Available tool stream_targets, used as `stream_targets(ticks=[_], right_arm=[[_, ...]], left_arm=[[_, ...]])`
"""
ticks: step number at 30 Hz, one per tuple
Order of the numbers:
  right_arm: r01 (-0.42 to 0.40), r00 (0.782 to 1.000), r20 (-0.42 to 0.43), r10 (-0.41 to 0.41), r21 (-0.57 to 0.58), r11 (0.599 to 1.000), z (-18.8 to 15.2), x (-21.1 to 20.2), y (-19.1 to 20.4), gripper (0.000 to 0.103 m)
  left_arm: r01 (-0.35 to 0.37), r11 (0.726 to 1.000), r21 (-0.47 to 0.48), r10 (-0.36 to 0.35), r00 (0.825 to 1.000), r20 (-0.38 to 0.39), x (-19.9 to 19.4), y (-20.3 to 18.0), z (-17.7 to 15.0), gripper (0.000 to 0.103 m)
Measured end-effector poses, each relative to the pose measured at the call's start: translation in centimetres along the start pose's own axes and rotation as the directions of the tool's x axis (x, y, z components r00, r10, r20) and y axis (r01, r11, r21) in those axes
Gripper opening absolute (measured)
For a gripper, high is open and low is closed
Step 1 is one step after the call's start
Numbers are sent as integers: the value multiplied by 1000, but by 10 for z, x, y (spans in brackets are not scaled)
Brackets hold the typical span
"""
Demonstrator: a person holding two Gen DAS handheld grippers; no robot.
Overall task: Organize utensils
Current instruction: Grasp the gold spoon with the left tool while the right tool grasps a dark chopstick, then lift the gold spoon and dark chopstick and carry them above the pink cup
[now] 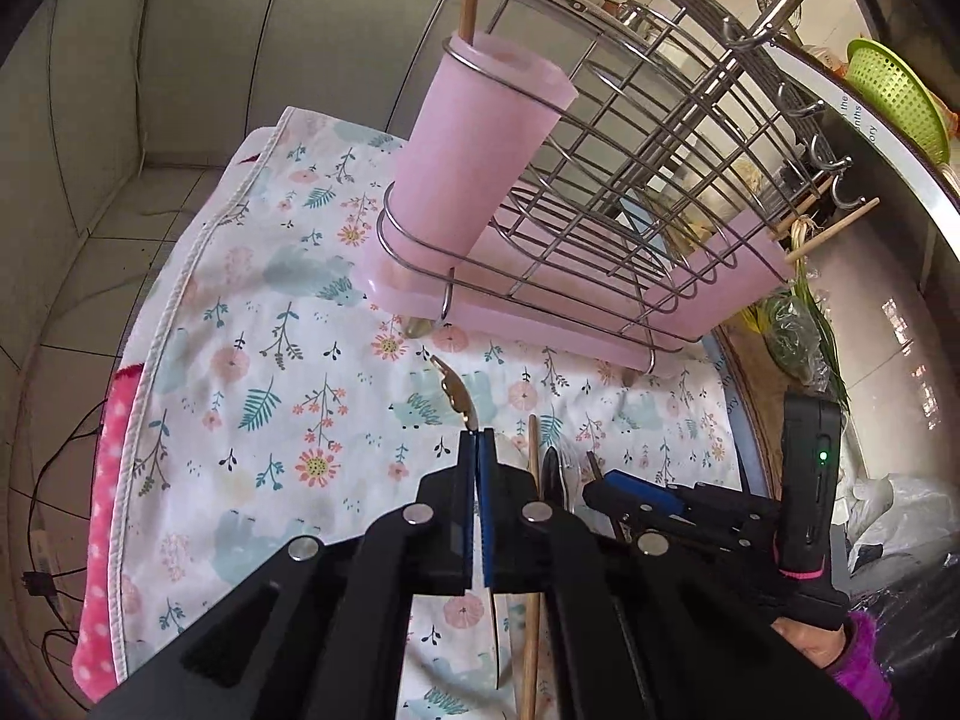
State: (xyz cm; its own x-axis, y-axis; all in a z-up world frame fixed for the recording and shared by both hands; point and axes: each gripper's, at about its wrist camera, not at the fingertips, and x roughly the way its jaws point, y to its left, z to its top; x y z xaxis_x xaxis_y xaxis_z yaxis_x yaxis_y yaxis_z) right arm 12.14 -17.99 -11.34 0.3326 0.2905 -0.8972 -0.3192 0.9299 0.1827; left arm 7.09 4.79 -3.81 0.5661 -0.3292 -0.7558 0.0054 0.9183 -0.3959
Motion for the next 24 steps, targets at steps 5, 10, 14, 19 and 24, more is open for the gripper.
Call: stream_targets(ticks=[5,10,14,19,24], right_arm=[[53,998,40,-51,-39,998,-4,1,9,6],[17,996,92,-16,-18,1000,-12,-6,12,5],[-31,985,167,28,13,999,-16,-28,6,5],[-104,955,283,92,27,994,-19,-66,2,5],[-171,915,377,144,40,984,-21,-95,-6,5]], left_arm=[[-19,1000,22,18,999,34,-9,-4,0,1],[-46,999,30,43,996,72,-21,-6,1,1],[-65,997,34,61,993,103,-31,-8,-2,1],[-80,996,34,75,987,143,-44,-11,-4,1],[-92,995,45,83,980,180,-55,-16,-5,1]])
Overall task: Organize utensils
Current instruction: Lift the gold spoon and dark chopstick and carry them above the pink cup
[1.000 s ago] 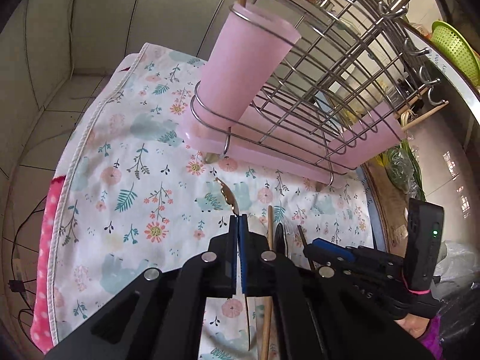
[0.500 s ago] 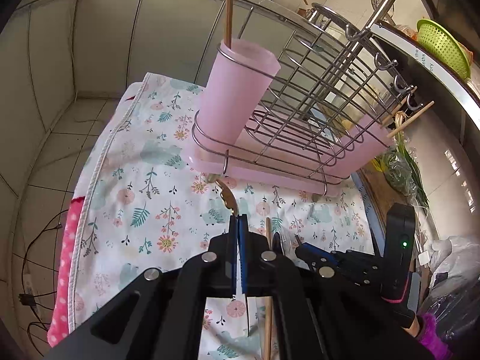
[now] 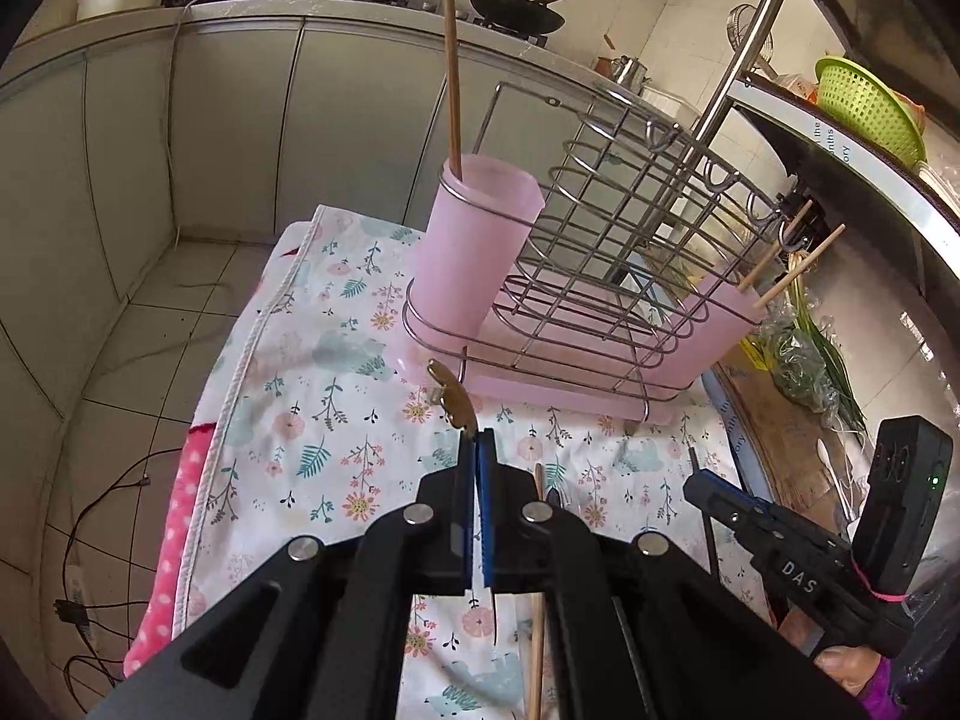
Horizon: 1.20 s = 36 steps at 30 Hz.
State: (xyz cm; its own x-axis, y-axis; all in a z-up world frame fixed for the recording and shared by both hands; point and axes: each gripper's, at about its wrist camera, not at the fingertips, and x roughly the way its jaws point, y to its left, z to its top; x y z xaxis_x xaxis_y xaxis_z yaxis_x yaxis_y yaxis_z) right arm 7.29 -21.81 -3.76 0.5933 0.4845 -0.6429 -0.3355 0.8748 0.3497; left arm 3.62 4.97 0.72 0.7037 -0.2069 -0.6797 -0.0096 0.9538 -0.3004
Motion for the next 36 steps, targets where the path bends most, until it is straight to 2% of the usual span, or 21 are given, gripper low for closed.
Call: stream_targets(ticks=[10,21,32,36], right_arm=[[-56,990,132,48,58,997,11,-40,-7,5],[-60,973,226,47,51,997,30,-65,-8,5],[-48,929,368,32,34,998,85,-104,-17,5],[-55,903,429,41,21,998,106,-116,-18,5]], left_arm=[[4,1000,14,-4,998,64,-26,-6,7,1],[3,999,33,-7,991,133,-51,-7,26,1],[-10,1000,25,4,971,239,-77,-8,64,1],[-4,1000,26,-3,958,285,-87,-11,78,1]])
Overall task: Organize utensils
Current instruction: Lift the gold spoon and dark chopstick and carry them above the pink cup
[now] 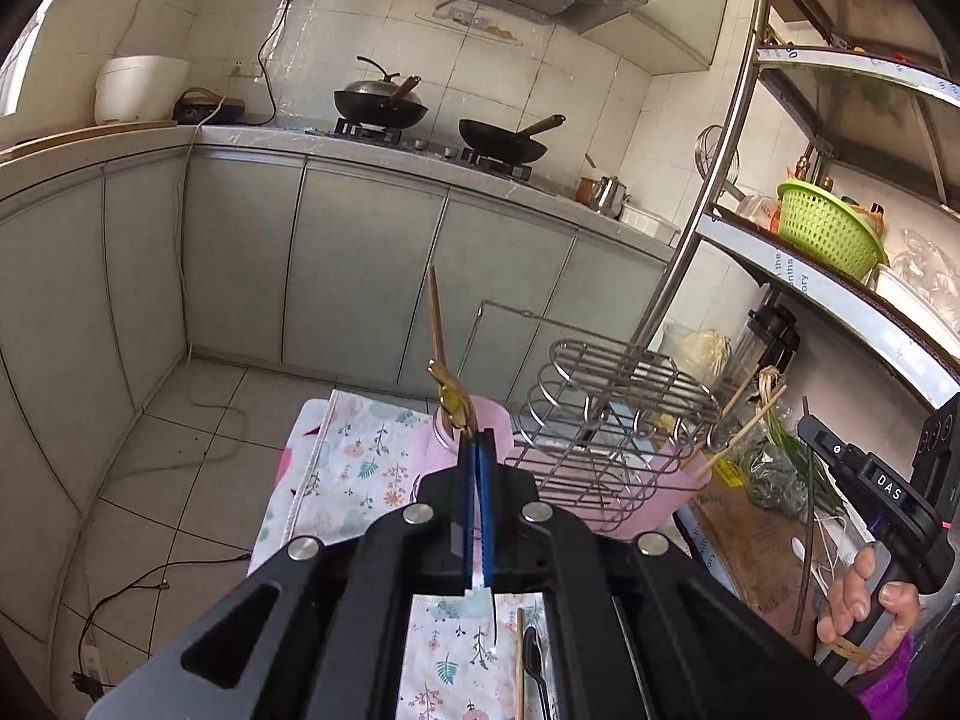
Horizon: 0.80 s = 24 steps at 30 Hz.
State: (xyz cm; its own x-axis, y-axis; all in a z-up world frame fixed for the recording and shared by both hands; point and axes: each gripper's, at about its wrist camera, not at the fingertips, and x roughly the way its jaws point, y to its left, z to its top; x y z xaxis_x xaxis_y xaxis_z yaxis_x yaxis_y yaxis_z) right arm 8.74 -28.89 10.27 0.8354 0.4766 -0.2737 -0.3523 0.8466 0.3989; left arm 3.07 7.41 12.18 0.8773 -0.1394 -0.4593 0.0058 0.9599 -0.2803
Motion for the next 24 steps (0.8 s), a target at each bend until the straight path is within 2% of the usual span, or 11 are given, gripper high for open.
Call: stream_targets(ticks=[5,8,11,17,24], right_arm=[[-15,994,112,17,-20,1000,22,2,2,5],[-22,988,155,23,-13,1000,27,6,0,5],[-33,983,179,33,-2,999,27,10,-2,5],[-6,979,204,13,-38,999,20,13,-2,5],[15,973,230,-4,-46,999,23,17,-11,5]], left_arm=[[10,1000,9,-10,998,67,-5,-8,20,1],[-13,999,29,9,992,125,-5,-12,30,1],[-34,999,31,29,986,165,0,-14,41,1],[-70,997,18,64,973,223,25,-19,57,1],[-153,984,92,122,954,275,63,-30,52,1]])
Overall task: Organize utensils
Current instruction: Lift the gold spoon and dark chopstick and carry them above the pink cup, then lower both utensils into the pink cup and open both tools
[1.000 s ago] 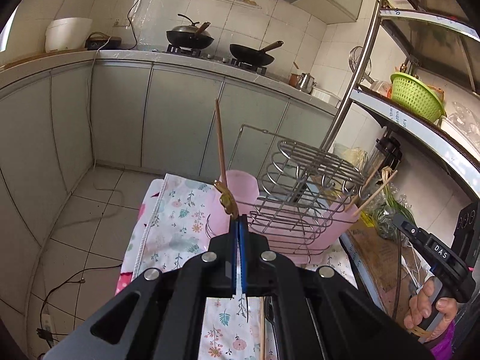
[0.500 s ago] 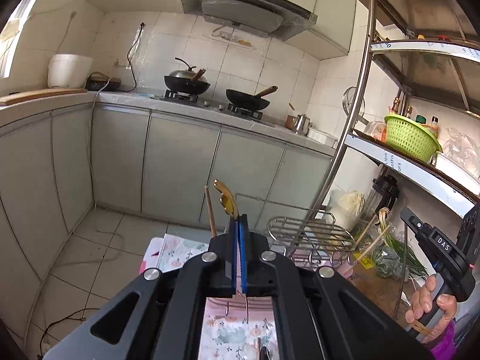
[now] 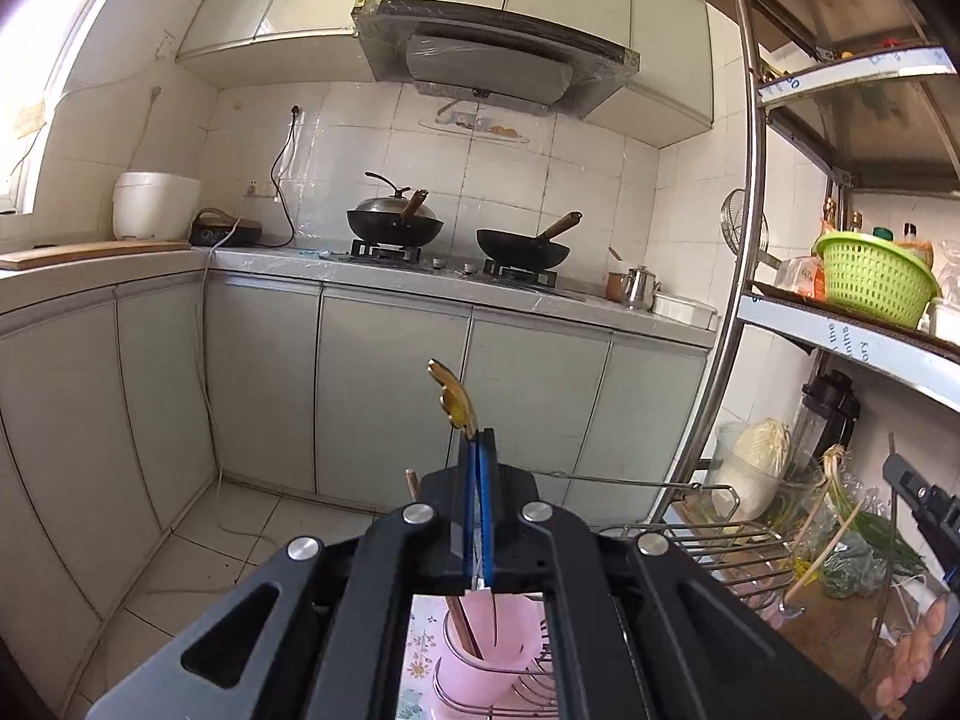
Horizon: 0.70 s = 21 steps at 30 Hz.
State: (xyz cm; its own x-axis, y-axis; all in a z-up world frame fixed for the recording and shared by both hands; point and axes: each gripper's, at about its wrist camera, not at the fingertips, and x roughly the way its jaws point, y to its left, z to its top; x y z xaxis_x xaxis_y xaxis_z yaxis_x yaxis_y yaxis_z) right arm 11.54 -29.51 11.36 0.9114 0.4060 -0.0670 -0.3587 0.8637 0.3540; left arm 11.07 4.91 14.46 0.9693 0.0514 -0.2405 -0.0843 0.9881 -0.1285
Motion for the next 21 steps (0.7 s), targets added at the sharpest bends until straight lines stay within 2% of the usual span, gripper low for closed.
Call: stream_targets(ticks=[5,10,21], right_arm=[[-5,1000,19,5,9,1000,0,10,-7,5],[-9,997,73,12,-44,999,3,21,2,5],[84,975,220,-42,-187,979,-5,62,8,5]], left_arm=[[13,1000,22,-12,998,-70,21,-3,-27,1],[30,999,9,-29,991,-127,32,0,-49,1],[53,998,-27,-56,990,-129,35,13,-56,1]])
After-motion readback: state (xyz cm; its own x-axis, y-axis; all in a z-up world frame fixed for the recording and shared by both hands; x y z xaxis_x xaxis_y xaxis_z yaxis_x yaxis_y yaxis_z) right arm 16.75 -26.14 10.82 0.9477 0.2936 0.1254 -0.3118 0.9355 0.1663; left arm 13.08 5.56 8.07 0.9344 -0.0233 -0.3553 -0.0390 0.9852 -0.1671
